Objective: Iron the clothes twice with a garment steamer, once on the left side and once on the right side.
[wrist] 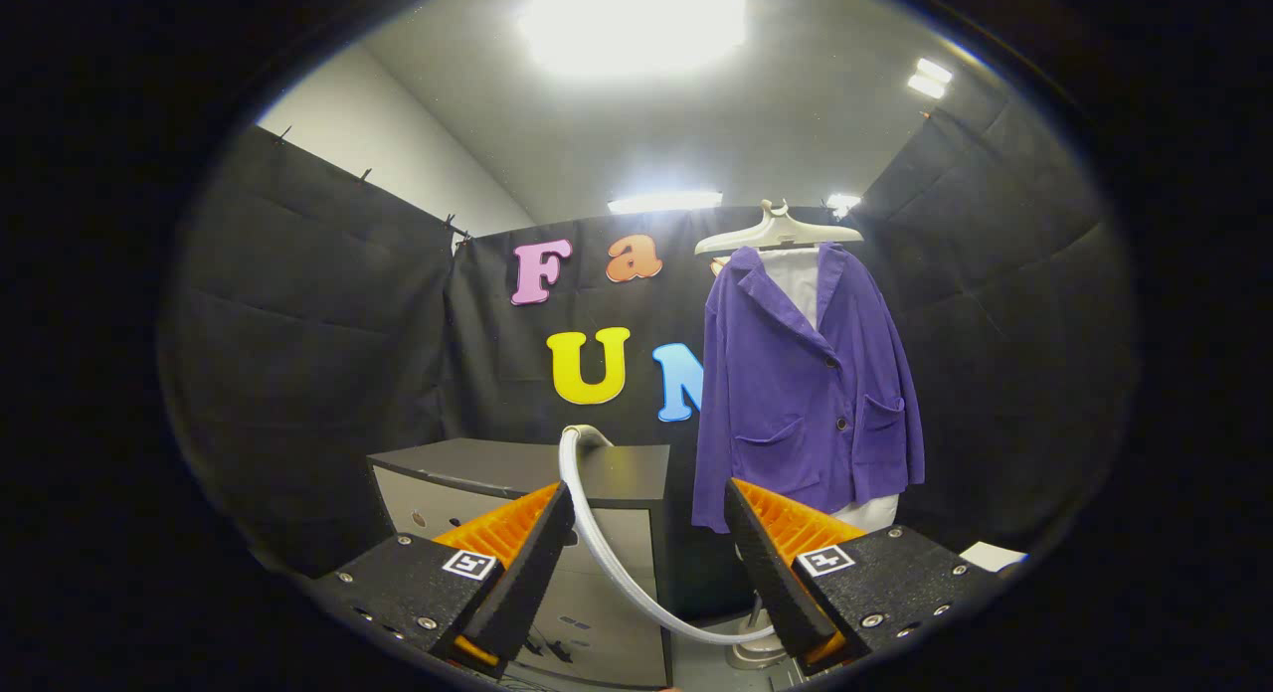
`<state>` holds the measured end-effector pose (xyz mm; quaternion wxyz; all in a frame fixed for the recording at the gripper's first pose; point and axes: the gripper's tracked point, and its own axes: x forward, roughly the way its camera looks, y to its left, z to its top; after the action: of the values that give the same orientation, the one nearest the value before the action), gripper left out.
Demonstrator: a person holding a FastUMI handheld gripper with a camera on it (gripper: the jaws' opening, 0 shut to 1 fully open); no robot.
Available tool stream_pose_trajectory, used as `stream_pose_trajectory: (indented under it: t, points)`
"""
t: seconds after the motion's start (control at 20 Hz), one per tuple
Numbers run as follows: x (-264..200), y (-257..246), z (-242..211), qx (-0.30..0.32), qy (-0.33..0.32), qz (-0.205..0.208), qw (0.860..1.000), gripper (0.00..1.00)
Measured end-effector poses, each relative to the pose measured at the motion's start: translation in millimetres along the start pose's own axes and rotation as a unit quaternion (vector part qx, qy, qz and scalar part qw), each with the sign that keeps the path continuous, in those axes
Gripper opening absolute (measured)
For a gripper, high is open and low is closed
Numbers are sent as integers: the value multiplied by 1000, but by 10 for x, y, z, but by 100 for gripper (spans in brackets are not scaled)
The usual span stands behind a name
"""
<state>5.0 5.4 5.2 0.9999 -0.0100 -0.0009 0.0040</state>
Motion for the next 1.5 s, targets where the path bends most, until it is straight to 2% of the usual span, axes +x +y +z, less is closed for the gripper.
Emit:
stream_pose_trajectory:
  t: [0.35,0.65,1.0,1.2,1.35,1.5]
  points:
    - [196,68,103,5,6,6,1000,93]
    - [584,302,510,13,-13,55,998,93]
    - [1225,607,1020,39,-9,128,991,93]
    - [1699,678,1258,38,-6,141,989,93]
    - [2096,717,1296,41,20,141,989,93]
    - [2445,813,1402,52,29,161,985,93]
